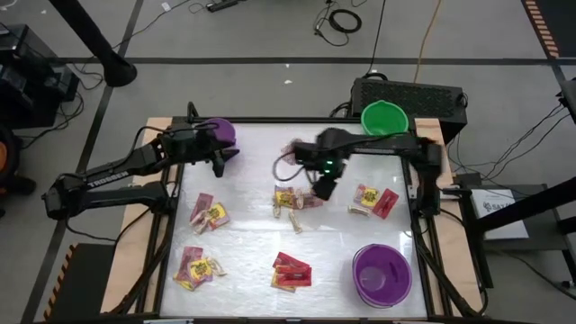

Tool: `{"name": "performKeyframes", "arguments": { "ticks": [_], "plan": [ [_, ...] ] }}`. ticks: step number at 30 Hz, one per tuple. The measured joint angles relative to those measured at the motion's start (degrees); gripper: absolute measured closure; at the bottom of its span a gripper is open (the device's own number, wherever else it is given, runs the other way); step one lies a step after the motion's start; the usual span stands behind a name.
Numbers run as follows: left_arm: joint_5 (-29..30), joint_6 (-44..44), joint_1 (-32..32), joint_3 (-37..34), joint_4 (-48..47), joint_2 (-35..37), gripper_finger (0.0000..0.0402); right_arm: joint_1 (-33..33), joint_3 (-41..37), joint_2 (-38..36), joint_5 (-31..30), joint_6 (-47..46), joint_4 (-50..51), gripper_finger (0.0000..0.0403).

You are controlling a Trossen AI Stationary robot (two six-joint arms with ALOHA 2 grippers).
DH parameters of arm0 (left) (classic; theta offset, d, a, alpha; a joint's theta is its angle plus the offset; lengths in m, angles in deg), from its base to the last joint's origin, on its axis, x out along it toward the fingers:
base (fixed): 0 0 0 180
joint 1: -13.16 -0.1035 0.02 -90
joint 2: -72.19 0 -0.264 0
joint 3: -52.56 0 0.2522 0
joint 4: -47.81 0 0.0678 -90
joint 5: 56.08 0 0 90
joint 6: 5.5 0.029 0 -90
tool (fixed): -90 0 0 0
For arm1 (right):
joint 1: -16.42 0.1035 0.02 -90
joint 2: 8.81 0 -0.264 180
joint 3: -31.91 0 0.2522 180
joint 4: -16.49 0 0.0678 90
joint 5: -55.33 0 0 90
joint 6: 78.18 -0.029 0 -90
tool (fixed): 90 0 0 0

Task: Sort candy by brand, put in halloween buckets
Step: Put the yellow candy into the top violet bucket

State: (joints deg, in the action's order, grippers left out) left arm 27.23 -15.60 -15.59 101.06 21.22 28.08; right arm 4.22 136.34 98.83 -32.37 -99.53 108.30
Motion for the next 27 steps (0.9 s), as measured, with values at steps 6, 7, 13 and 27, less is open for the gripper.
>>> {"name": "performKeyframes", "arguments": {
  "ticks": [6,7,13,27],
  "plan": [
    [0.0,0.0,0.0,0.0,5.5,-0.9,0.0231,-1.6,-20.9,-8.7,-1.1,-24.6,-11.7,0.0264],
    [0.0,-0.1,0.0,0.0,6.0,-1.1,0.0231,-1.6,-23.0,-9.4,-1.1,-27.3,-12.1,0.0264],
    [0.0,-0.3,0.0,0.0,8.1,-2.2,0.0231,0.1,-29.3,-10.8,-6.8,-39.3,-12.8,0.0264],
    [-0.4,-6.1,0.0,0.0,8.5,-4.2,0.0231,-0.1,-37.5,-10.7,-7.0,-44.0,-22.4,0.0265]
  ]
}}
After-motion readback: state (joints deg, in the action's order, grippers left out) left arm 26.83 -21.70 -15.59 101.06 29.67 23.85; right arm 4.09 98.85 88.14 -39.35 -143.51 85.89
